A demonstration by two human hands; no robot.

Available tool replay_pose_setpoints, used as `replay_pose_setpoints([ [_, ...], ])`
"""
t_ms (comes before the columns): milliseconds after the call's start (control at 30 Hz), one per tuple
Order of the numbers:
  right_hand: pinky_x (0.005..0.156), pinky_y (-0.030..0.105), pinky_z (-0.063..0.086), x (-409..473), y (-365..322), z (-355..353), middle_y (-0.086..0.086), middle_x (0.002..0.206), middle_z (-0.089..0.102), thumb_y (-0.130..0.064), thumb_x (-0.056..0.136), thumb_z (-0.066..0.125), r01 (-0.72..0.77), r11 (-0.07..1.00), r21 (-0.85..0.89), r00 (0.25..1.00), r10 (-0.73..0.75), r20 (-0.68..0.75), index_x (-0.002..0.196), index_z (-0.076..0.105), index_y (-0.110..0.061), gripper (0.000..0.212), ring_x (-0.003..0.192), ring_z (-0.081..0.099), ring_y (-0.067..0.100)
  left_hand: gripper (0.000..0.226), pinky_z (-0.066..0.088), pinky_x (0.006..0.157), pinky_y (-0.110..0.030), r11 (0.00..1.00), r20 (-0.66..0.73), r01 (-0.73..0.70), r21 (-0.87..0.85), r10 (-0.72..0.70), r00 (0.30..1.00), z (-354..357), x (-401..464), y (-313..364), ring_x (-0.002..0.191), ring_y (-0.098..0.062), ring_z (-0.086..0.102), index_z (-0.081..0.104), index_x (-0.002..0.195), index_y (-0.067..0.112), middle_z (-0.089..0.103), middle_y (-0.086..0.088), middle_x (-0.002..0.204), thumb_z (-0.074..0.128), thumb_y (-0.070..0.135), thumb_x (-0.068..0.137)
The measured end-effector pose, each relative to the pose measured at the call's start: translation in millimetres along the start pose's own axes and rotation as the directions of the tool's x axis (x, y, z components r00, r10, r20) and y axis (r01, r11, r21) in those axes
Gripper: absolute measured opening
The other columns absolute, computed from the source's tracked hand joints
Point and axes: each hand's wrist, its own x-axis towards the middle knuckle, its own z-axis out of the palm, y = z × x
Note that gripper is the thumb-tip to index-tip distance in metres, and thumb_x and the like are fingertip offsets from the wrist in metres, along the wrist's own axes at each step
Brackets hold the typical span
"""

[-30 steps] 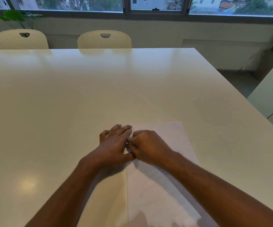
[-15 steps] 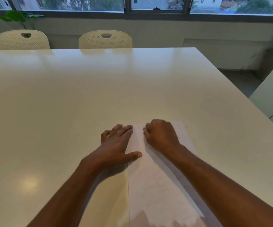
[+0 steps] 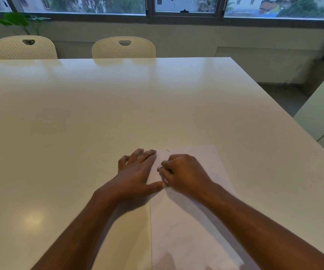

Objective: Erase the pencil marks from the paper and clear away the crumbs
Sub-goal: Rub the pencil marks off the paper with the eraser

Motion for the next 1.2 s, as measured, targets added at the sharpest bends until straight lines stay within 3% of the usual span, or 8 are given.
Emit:
replay_pose_setpoints([
  [133, 0.057, 0.03, 0.041, 12, 34, -9, 0.004, 0.072, 0.063, -0.027, 0.092, 0.052, -0.298, 0.946, -0.125, 0.94, 0.268, -0.209, 0.075, 0.072, -0.012, 0.03, 0.066, 0.062, 0.028, 0.096, -0.006, 0.121, -0.043, 1.0, 0.007, 0.014, 0.004, -0.014, 1.0, 1, 0, -1, 0.151, -0.013, -0.015, 0.01, 0.16, 0.023, -0.002, 0.013, 0.166, 0.043, 0.076, 0.087],
  [300, 0.063, 0.033, 0.051, -7, -3, 2, -0.002, 0.071, 0.06, -0.032, 0.097, 0.049, -0.015, 1.0, 0.009, 1.0, 0.015, -0.024, 0.082, 0.074, -0.018, 0.032, 0.062, 0.057, 0.015, 0.107, -0.005, 0.122, -0.044, 1.0, 0.019, 0.007, -0.007, -0.007, 1.0, 0, 1, -1, 0.152, -0.014, -0.015, 0.01, 0.16, 0.021, -0.001, 0.011, 0.166, 0.031, 0.085, 0.077],
  [467, 0.054, 0.028, 0.035, 6, 42, -11, 0.003, 0.066, 0.06, -0.025, 0.088, 0.056, -0.314, 0.938, -0.146, 0.929, 0.273, -0.25, 0.068, 0.069, -0.012, 0.027, 0.059, 0.058, 0.027, 0.097, -0.009, 0.122, -0.043, 1.0, 0.01, 0.017, -0.003, -0.017, 1.0, 1, -1, 0, 0.151, -0.013, -0.017, 0.008, 0.16, 0.023, -0.003, 0.013, 0.166, 0.044, 0.076, 0.088],
  [633, 0.057, 0.034, 0.049, -16, -1, 3, -0.002, 0.069, 0.058, -0.03, 0.093, 0.05, -0.023, 0.999, -0.038, 0.998, 0.02, -0.063, 0.076, 0.07, -0.017, 0.03, 0.058, 0.057, 0.019, 0.105, -0.006, 0.122, -0.043, 1.0, 0.016, 0.011, -0.011, -0.01, 1.0, 0, 1, 0, 0.152, -0.014, -0.015, 0.01, 0.16, 0.022, -0.002, 0.012, 0.166, 0.033, 0.084, 0.079],
  [800, 0.061, 0.03, 0.047, -1, 46, -14, 0.004, 0.072, 0.064, -0.028, 0.09, 0.053, -0.304, 0.942, -0.144, 0.935, 0.265, -0.238, 0.077, 0.074, -0.014, 0.028, 0.068, 0.064, 0.028, 0.098, -0.007, 0.122, -0.043, 1.0, 0.005, 0.008, -0.008, -0.008, 1.0, 0, -1, 0, 0.152, -0.013, -0.015, 0.01, 0.16, 0.023, -0.001, 0.013, 0.166, 0.041, 0.078, 0.085],
  [967, 0.054, 0.029, 0.045, -21, 10, 0, -0.004, 0.065, 0.056, -0.029, 0.094, 0.054, -0.056, 0.998, -0.039, 0.992, 0.052, -0.114, 0.072, 0.07, -0.018, 0.029, 0.056, 0.055, 0.017, 0.097, -0.007, 0.122, -0.042, 1.0, 0.011, 0.012, 0.002, -0.012, 1.0, -1, 0, 0, 0.151, -0.013, -0.016, 0.009, 0.16, 0.023, -0.003, 0.013, 0.166, 0.043, 0.076, 0.087],
  [1133, 0.057, 0.027, 0.04, -5, 53, -13, 0.001, 0.071, 0.063, -0.029, 0.088, 0.055, -0.334, 0.932, -0.143, 0.917, 0.286, -0.278, 0.075, 0.073, -0.016, 0.026, 0.067, 0.063, 0.026, 0.095, -0.008, 0.122, -0.042, 1.0, 0.002, 0.015, -0.006, -0.015, 1.0, 0, -2, 0, 0.151, -0.013, -0.016, 0.009, 0.16, 0.023, -0.003, 0.015, 0.166, 0.043, 0.075, 0.088],
  [1200, 0.055, 0.028, 0.045, -8, 36, -5, 0.002, 0.069, 0.061, -0.026, 0.086, 0.055, -0.229, 0.964, -0.136, 0.952, 0.192, -0.24, 0.071, 0.07, -0.015, 0.024, 0.062, 0.062, 0.027, 0.097, -0.008, 0.122, -0.042, 1.0, 0.008, 0.016, 0.001, -0.016, 1.0, 0, -1, -1, 0.151, -0.013, -0.016, 0.008, 0.16, 0.023, -0.003, 0.014, 0.166, 0.042, 0.077, 0.087],
])
